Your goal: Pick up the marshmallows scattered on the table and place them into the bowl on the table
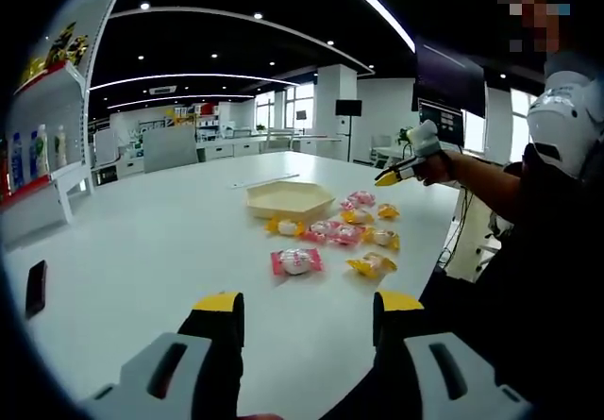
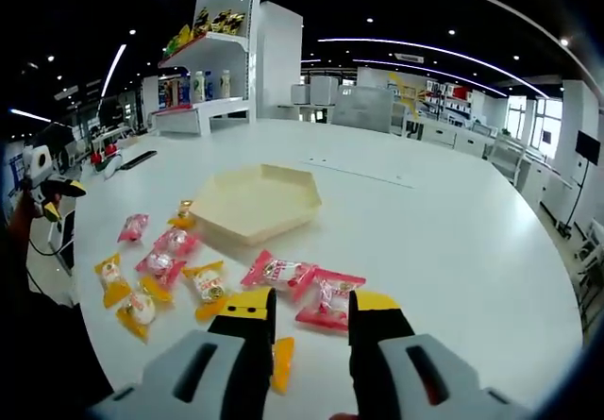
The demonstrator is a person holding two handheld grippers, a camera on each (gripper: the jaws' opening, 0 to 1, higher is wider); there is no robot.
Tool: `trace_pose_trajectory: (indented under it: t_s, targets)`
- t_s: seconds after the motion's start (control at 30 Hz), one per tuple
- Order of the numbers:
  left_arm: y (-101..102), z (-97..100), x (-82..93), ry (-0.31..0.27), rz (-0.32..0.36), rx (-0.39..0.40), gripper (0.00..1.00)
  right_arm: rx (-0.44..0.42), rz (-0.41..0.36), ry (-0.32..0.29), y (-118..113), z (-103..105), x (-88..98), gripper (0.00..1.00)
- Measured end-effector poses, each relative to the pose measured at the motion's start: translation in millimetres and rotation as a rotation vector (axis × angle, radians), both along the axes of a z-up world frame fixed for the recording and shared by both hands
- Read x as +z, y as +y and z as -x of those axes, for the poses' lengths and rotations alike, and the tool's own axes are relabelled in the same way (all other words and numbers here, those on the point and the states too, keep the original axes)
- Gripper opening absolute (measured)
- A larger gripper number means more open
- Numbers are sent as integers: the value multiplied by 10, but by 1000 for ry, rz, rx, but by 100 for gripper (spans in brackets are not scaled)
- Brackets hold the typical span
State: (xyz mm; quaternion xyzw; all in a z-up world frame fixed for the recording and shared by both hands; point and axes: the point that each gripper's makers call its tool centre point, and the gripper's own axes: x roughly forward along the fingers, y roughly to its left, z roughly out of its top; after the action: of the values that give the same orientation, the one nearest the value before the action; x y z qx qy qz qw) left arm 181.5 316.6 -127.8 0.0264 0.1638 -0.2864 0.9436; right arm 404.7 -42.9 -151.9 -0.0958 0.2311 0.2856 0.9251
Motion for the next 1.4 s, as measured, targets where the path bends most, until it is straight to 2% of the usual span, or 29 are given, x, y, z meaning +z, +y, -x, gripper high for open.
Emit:
trace_pose_trajectory:
  t_s: [0.67, 1.4]
  targets:
    - [53, 33, -7, 1, 10, 11, 55, -25, 5, 33, 22, -170, -177, 32]
    - [35, -33, -31, 13, 10, 2, 55, -38, 6, 66, 57, -292, -337, 34]
